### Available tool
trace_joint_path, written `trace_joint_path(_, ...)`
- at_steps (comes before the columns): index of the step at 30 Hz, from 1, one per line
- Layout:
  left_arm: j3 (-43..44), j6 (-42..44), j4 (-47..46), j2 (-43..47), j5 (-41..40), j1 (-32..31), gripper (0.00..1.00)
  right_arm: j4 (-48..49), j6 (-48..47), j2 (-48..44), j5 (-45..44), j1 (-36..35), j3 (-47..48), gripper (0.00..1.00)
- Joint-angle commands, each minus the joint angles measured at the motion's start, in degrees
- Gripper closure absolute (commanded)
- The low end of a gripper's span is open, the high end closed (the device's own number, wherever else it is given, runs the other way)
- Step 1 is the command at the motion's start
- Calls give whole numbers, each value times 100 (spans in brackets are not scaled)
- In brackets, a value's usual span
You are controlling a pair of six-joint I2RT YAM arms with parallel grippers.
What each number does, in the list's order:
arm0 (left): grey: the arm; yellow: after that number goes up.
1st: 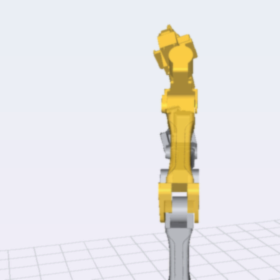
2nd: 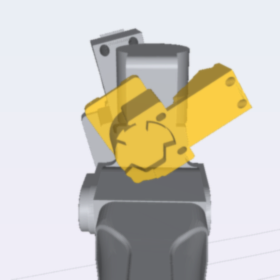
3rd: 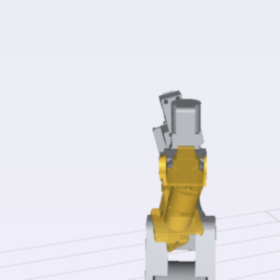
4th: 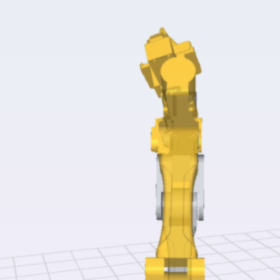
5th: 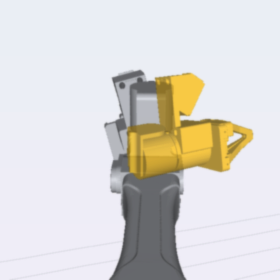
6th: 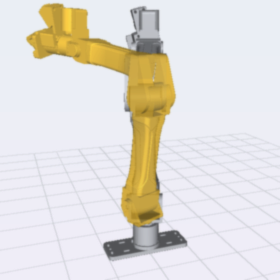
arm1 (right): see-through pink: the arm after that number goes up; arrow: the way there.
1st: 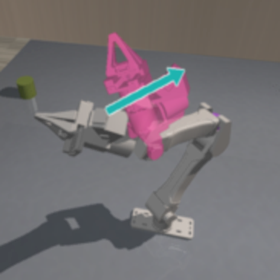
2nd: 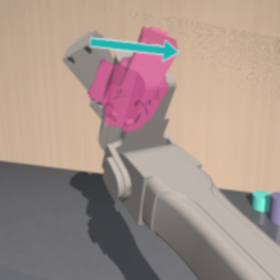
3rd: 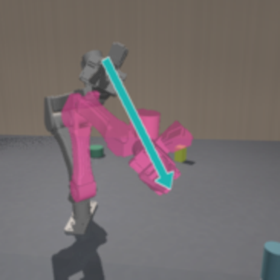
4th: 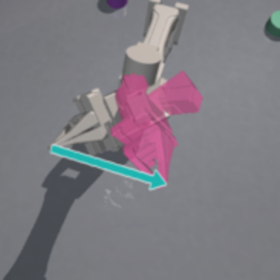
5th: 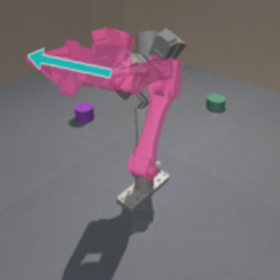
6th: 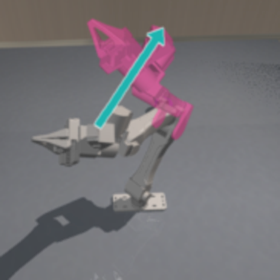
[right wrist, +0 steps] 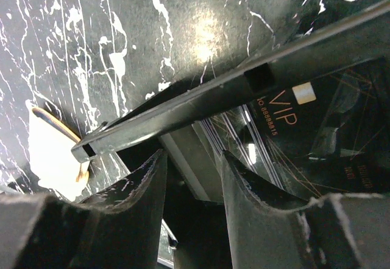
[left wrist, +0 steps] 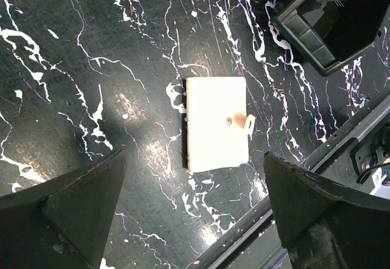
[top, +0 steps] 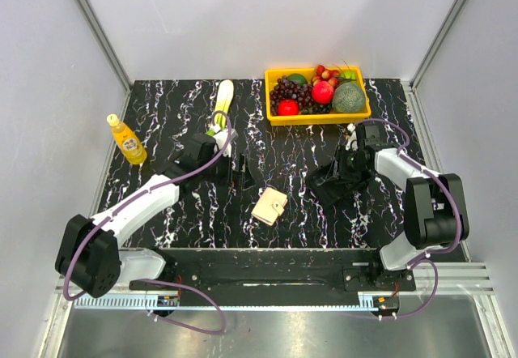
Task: Put the credit cards into the card holder
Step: Pick up the credit card from the storage box.
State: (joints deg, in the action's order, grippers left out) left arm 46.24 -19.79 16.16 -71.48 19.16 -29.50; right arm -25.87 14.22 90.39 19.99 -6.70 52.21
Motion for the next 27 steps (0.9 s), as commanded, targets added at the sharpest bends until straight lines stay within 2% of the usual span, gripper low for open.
trace_joint_path(1, 43, -25, -298, 20, 132, -39, 1, 310, 63, 57, -180, -7, 62, 53)
trace_joint_path(8, 183, -393, -754, -163, 343, -398, 1, 275, 37, 172, 128, -16, -52, 54)
trace_joint_path(10, 280, -604, -1000, -427, 466, -583, 1, 275, 20, 181, 163, -24, -79, 54)
trace_joint_path(14, 403, -1263, -1860, -1067, 598, -987, 1, 319, 2, 120, 470, -33, -114, 61)
trace_joint_path(18, 842, -1606, -2292, -1964, 650, -1391, 1, 284, -33, 146, 690, -24, -79, 69)
trace_joint_path(23, 1098, -2300, -3161, -2843, 931, -1506, 1, 266, -77, 189, 1050, -24, -53, 71)
trace_joint_path(27, 1405, -2424, -3303, -3336, 984, -1621, 2, 223, -174, 339, 1244, -24, -26, 72)
